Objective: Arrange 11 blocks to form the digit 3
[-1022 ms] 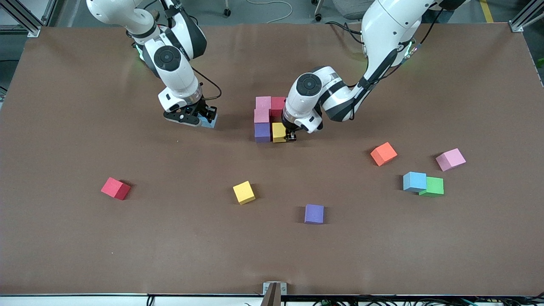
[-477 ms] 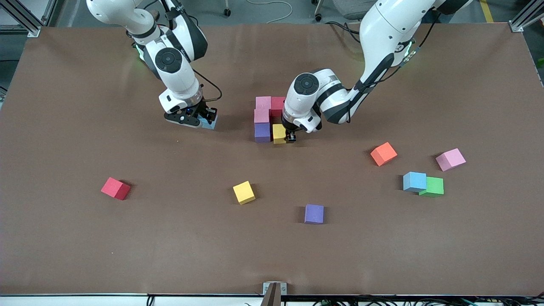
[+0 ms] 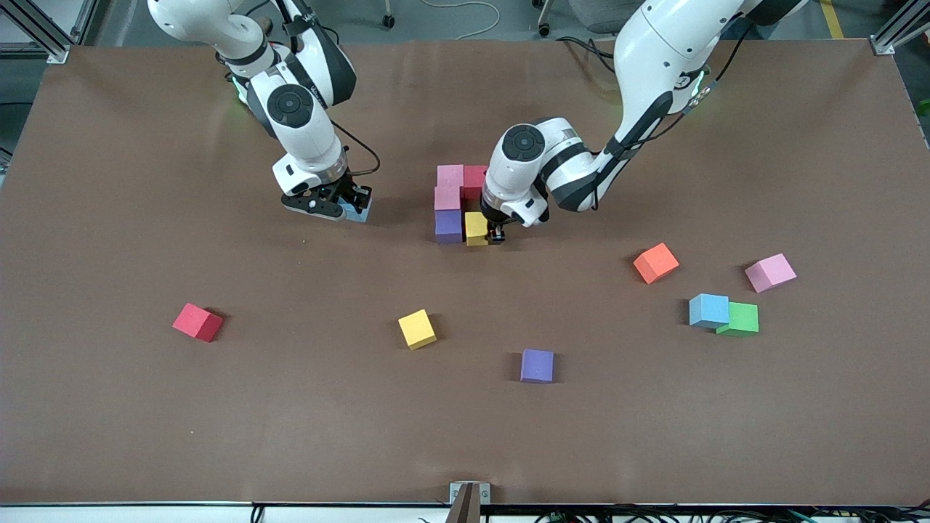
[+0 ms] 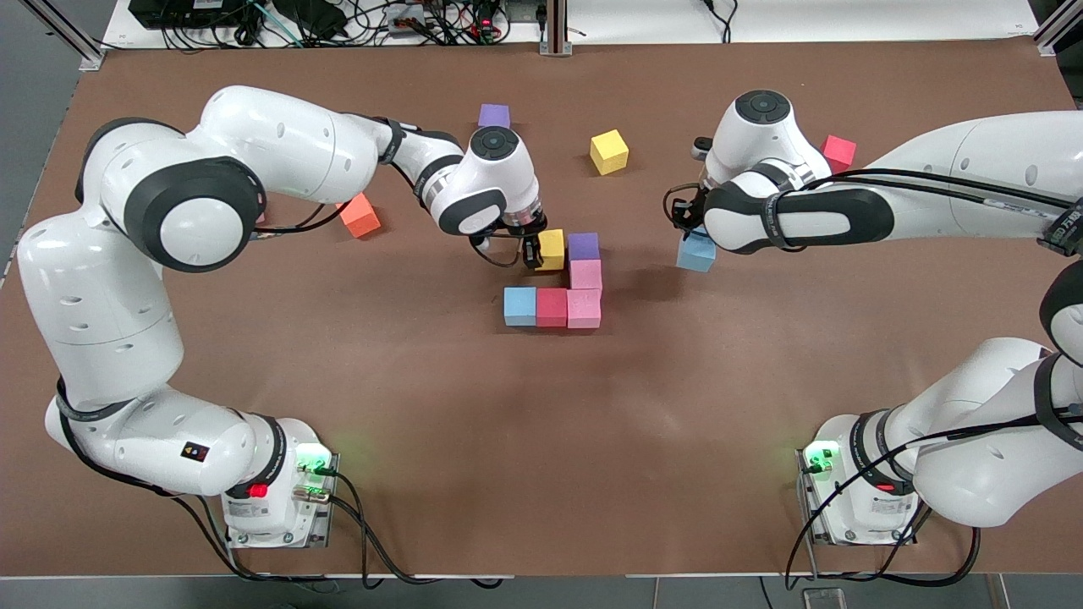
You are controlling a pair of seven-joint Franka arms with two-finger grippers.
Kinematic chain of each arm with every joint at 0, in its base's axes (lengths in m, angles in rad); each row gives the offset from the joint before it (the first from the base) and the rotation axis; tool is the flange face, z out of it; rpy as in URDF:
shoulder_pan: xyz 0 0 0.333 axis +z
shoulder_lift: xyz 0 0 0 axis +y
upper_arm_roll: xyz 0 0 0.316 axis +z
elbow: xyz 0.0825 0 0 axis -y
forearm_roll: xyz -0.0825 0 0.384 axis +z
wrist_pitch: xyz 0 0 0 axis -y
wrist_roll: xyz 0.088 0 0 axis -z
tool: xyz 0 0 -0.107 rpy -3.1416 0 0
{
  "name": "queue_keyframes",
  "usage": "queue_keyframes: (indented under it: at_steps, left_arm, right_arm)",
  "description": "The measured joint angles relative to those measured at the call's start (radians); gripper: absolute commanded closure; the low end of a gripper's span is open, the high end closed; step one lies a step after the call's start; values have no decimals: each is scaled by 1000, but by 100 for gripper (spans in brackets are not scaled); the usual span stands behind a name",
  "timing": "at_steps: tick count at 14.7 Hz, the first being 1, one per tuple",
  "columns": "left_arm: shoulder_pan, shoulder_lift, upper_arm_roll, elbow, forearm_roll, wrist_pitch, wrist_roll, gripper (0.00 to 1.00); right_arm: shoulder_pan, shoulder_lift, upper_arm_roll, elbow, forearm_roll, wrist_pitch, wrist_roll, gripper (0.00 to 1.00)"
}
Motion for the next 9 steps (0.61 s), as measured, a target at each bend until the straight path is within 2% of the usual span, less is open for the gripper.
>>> queue_keyframes:
  at_steps: [9]
  left_arm:
    - [-2, 4, 0, 0, 20, 13, -2, 84]
  right_arm:
    - [0, 1, 0, 1, 0, 2, 0, 100]
